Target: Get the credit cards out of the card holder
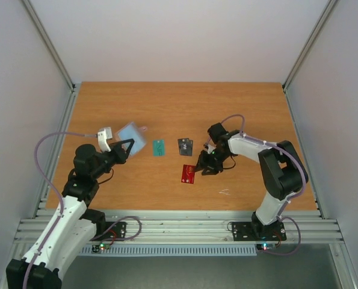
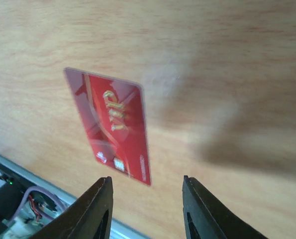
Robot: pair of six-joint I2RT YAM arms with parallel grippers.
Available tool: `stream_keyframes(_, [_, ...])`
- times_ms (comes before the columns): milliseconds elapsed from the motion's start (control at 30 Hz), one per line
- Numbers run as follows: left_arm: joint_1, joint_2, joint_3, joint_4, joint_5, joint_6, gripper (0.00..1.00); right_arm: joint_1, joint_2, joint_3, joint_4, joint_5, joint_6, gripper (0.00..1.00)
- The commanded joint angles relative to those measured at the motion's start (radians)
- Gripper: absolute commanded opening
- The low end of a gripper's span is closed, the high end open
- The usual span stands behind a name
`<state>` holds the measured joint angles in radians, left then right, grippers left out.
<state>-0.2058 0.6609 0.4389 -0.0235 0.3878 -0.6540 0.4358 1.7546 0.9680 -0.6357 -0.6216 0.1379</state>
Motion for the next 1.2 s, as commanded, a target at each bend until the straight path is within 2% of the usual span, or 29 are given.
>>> stream_keyframes(0, [0.006,-0.01,0.009,0.264,0.208,0.047,0.0,0.004,-0.127,0.147,-0.284,0.17,-0.151,0.42])
stream_keyframes(67, [0.005,-0.007,0.024,0.321,0.298,0.067,0.0,0.004,-0.195,0.238,-0.366,0.174,-0.214,0.46])
stream_keyframes(133, [0.005,-0.004,0.05,0.365,0.405,0.085,0.0,0.004,-0.268,0.339,-0.408,0.111,-0.282,0.49])
stream_keyframes(267, [-0.001,0.002,0.139,0.42,0.627,0.135,0.0,0.004,-0.399,0.544,-0.336,-0.192,-0.391,0.58])
stream_keyframes(333, [-0.01,0.006,0.196,0.418,0.677,0.182,0.0,0.007,-0.433,0.617,-0.272,-0.347,-0.394,0.61])
stream_keyframes(400, [-0.016,0.019,0.255,0.419,0.72,0.203,0.0,0.025,-0.446,0.665,-0.23,-0.407,-0.386,0.64])
stream_keyframes(600, [-0.048,0.043,0.333,0.372,0.751,0.236,0.0,0.117,-0.42,0.724,-0.194,-0.409,-0.428,0.65])
stream_keyframes(1000, [-0.056,0.081,0.429,0.276,0.786,0.293,0.0,0.121,-0.344,0.842,-0.368,-0.354,-0.661,0.65])
stream_keyframes(1167, [-0.055,0.083,0.445,0.217,0.79,0.325,0.0,0.108,-0.35,0.861,-0.374,-0.331,-0.723,0.67])
